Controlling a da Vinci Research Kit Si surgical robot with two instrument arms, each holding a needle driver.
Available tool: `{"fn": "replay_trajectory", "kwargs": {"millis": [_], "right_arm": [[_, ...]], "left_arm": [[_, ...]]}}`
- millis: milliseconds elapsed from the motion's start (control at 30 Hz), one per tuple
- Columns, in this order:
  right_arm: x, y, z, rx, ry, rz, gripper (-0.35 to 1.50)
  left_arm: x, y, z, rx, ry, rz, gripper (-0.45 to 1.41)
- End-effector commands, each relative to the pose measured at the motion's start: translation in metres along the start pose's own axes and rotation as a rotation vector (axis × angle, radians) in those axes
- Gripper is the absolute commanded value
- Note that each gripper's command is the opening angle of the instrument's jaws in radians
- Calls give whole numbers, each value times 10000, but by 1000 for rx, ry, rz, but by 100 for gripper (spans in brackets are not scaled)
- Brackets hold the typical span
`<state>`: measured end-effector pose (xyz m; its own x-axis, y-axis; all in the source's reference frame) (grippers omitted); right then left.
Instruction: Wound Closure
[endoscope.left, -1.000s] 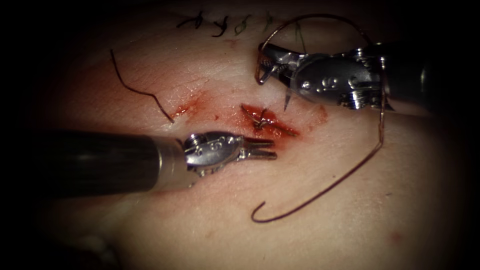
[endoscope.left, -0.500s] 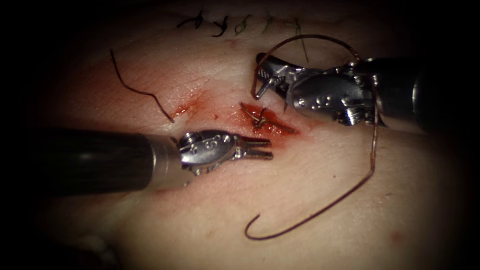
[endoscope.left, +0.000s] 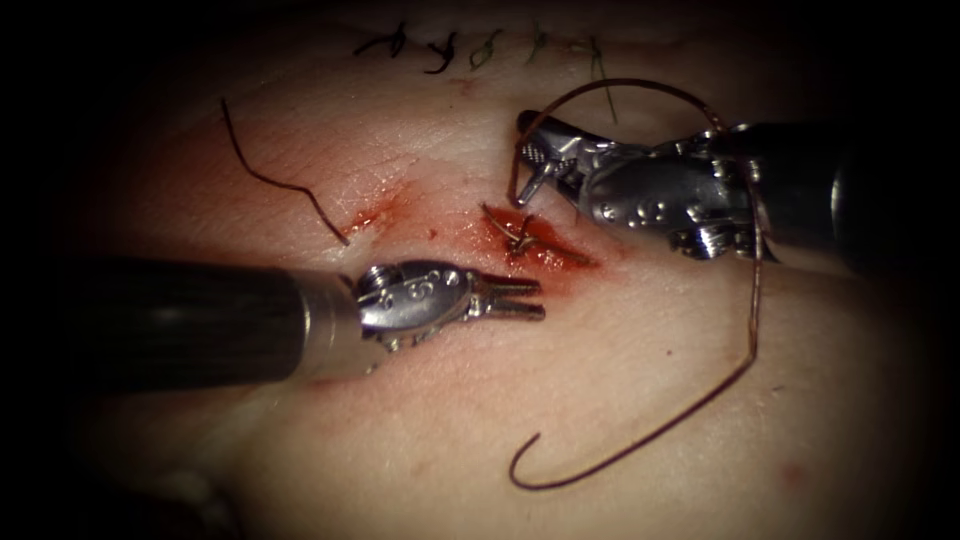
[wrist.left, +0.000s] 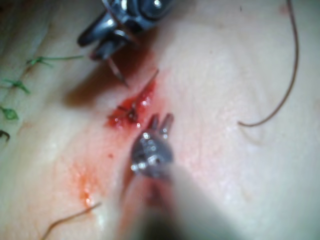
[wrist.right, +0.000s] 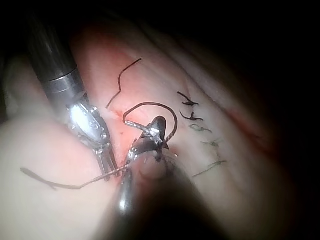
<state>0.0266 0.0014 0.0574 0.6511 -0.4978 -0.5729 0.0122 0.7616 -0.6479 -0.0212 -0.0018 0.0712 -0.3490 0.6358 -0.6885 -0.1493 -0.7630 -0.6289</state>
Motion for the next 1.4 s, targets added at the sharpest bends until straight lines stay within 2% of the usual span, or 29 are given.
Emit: {"fn": "replay_trajectory", "kwargs": {"millis": [33, 267, 367, 600, 1033, 1400], "right_arm": [[3, -11, 9, -1, 3, -14, -35], [19, -47, 6, -23, 17, -90, -35], [27, -63, 1, -65, 26, -121, -35], [47, -88, -11, -91, 32, -188, -35], [48, -119, -14, -71, 25, -212, -35], [39, -124, -11, -50, 26, -138, -35]], "left_arm": [[-5, 0, 8, -2, 0, -1, 15], [-5, 0, 6, -4, 0, -7, 15], [-5, 0, 5, -5, 0, -7, 15], [-5, 0, 2, -5, 0, -7, 14], [-2, -2, 8, 1, 1, -10, 12], [-4, 0, 10, 4, -2, -14, 12]]}}
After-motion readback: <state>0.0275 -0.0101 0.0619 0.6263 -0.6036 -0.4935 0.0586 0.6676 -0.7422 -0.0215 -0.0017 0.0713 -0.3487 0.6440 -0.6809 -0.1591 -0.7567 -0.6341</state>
